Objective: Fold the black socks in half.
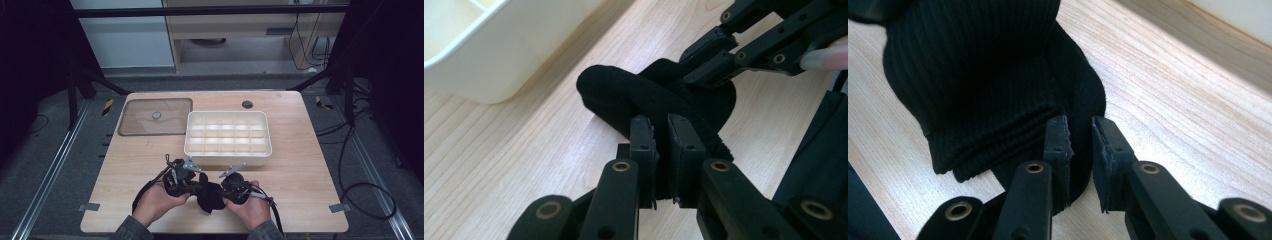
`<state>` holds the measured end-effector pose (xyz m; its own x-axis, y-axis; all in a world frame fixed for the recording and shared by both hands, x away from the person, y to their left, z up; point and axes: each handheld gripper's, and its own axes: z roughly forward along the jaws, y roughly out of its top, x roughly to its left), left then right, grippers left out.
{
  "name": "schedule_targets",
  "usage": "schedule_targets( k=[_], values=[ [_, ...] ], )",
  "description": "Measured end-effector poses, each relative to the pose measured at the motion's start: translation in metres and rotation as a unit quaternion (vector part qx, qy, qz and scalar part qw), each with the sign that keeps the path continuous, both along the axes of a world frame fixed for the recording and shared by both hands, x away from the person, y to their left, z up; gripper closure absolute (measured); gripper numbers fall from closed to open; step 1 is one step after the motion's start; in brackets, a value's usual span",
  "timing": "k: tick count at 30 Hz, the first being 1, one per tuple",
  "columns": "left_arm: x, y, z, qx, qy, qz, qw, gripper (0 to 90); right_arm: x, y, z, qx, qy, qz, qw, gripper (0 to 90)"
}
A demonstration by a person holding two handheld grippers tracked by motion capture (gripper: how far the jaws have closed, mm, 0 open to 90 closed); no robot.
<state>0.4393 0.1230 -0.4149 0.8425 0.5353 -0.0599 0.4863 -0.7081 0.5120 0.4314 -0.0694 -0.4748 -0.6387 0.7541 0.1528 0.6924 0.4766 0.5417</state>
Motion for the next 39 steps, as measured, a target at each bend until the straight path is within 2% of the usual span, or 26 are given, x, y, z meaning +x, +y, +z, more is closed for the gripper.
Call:
schedule_targets(
  k=[14,22,26,33,37,39],
  values=[
    [-0.011,-0.023,-0.008,0.009,0.004,-0.031,0.9995,82.1,-0.001,-0.003,-0.006,0.005,0.005,-0.006,1.0,76.1],
    [-0.018,-0.035,-0.013,0.013,0.007,-0.048,0.9987,82.1,-0.002,-0.01,-0.009,0.022,0.004,-0.012,0.9997,75.2],
    [-0.019,-0.038,-0.015,0.014,0.006,-0.05,0.9986,82.1,-0.002,-0.016,-0.009,0.029,-0.007,-0.014,0.9995,73.1],
    [-0.019,-0.041,-0.018,0.014,0.006,-0.052,0.9985,82.1,-0.004,-0.025,-0.004,0.038,-0.009,-0.025,0.999,66.8],
    [-0.02,-0.044,-0.019,0.017,0.006,-0.053,0.9984,82.1,-0.004,-0.034,0.0,0.043,-0.023,-0.036,0.9982,66.9],
    [-0.02,-0.045,-0.019,0.018,0.007,-0.055,0.9983,82.0,-0.004,-0.039,0.0,0.043,-0.021,-0.043,0.9979,66.5]
  ],
)
